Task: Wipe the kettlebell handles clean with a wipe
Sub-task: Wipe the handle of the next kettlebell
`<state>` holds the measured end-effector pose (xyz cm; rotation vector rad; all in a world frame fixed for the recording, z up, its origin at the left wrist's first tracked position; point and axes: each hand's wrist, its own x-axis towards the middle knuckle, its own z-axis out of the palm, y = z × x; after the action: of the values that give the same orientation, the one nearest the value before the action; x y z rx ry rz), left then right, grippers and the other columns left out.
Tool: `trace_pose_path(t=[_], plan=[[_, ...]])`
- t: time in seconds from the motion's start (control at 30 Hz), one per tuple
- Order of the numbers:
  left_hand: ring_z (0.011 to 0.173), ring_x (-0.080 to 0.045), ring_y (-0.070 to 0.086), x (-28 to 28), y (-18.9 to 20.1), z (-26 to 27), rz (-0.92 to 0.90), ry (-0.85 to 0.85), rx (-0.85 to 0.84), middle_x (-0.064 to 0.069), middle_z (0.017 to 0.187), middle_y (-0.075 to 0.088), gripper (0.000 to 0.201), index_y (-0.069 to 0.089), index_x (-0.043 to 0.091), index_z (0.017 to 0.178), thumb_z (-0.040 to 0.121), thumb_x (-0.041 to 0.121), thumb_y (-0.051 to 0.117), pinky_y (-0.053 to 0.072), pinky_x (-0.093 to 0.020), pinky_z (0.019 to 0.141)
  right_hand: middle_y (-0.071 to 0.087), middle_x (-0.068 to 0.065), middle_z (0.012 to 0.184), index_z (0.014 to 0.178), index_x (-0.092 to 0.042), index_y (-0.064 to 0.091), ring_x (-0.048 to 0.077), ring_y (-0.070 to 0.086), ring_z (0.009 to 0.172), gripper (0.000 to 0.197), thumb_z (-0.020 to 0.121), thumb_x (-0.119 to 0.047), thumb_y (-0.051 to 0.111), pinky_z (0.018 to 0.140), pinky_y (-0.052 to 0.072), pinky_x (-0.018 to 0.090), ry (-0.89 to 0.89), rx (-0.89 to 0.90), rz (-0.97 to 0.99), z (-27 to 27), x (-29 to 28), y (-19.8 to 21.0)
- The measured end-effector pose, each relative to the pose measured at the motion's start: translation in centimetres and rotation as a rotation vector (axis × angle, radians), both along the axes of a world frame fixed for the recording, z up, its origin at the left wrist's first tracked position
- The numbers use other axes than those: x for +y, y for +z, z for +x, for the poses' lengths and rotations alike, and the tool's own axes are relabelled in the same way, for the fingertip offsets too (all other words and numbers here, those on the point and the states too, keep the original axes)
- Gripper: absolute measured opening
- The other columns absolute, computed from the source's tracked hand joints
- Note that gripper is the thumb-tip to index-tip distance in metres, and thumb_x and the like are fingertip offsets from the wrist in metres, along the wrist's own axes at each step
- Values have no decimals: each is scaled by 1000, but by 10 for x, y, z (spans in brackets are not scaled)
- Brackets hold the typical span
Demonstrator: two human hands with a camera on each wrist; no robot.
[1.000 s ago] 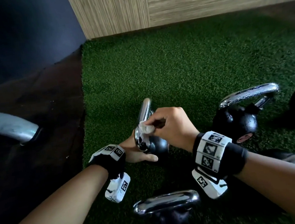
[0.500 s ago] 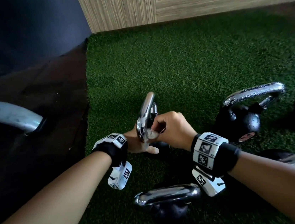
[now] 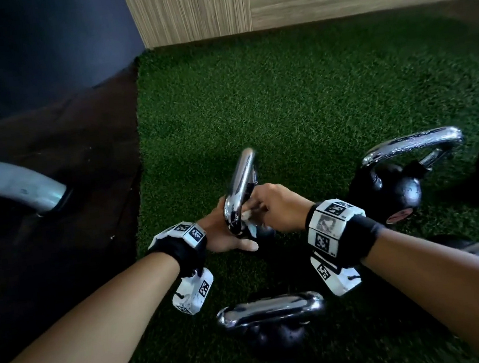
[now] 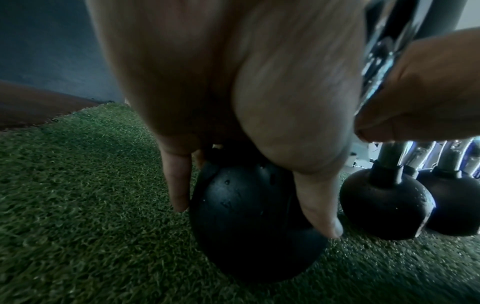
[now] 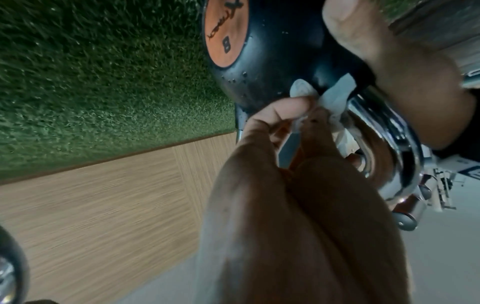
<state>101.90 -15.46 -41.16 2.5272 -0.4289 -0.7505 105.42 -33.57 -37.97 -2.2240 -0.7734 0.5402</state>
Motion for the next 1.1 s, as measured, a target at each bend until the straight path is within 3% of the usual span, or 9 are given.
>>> trace_pose_path(t=[0.13, 0.2, 0.3, 0.4, 0.5, 0.7, 0.87, 1.0, 1.1], plan=[[148, -30, 31, 0, -2, -4, 4, 31, -53, -4, 156, 45, 64, 53, 23, 146, 89, 38, 78, 27, -46, 123, 75, 7, 89, 89, -9, 72, 18, 70, 77, 18, 81, 5, 65, 68, 57, 33, 73, 48, 65, 2, 1, 5], [149, -30, 30, 1, -2, -3, 2, 59, -22, -6, 156, 43, 66, 53, 24, 146, 87, 43, 77, 28, -44, 123, 76, 12, 96, 100, -3, 73, 27, 73, 87, 23, 83, 8, 62, 76, 59, 40, 99, 98, 47, 5, 3, 8], [149, -31, 29, 1, -1, -3, 31, 51, -7, -9, 157, 41, 70, 53, 24, 145, 83, 51, 73, 28, -43, 123, 76, 16, 98, 101, 0, 73, 25, 72, 86, 22, 86, 9, 60, 76, 58, 40, 118, 124, 44, 8, 5, 11], [150, -29, 27, 0, -5, -2, 60, 49, -76, -5, 159, 40, 71, 48, 26, 149, 87, 46, 77, 26, -43, 124, 73, 27, 104, 104, 8, 71, 35, 70, 92, 23, 85, 15, 60, 90, 56, 50, 115, 280, 132, 7, 4, 12], [152, -29, 21, 0, -13, 2, 135, -30, -117, -1, 161, 34, 80, 40, 24, 155, 88, 53, 72, 21, -45, 126, 68, 29, 108, 115, 14, 63, 34, 65, 94, 26, 90, 18, 56, 92, 55, 44, 73, 510, 290, 2, 0, 9], [157, -25, 6, 1, -27, 7, 177, 2, -215, -7, 168, 10, 97, 29, 21, 160, 82, 55, 78, 14, -38, 127, 62, 18, 99, 130, 19, 49, 21, 64, 79, 35, 95, 16, 46, 73, 60, 25, -97, 844, 617, 4, 3, 4], [153, -25, 22, 1, -24, 3, 61, 61, -221, -9, 163, 27, 96, 33, 18, 157, 79, 45, 84, 22, -38, 125, 71, 5, 76, 100, 5, 61, 11, 71, 64, 22, 91, 21, 48, 64, 60, 22, -51, 830, 643, 3, 5, 5], [152, -24, 25, 1, -27, 2, 0, 199, -163, -6, 163, 23, 112, 23, 22, 160, 73, 42, 89, 27, -42, 124, 72, 13, 88, 115, 12, 60, 17, 73, 72, 25, 91, 16, 55, 71, 63, 27, -177, 773, 744, 12, 8, 5], [150, -23, 27, 2, -31, 1, -20, 230, -180, -5, 161, 21, 121, 15, 23, 161, 69, 42, 92, 29, -42, 124, 73, 14, 84, 115, 14, 59, 17, 74, 69, 28, 87, 14, 60, 66, 61, 26, -235, 758, 774, 13, 9, -1]])
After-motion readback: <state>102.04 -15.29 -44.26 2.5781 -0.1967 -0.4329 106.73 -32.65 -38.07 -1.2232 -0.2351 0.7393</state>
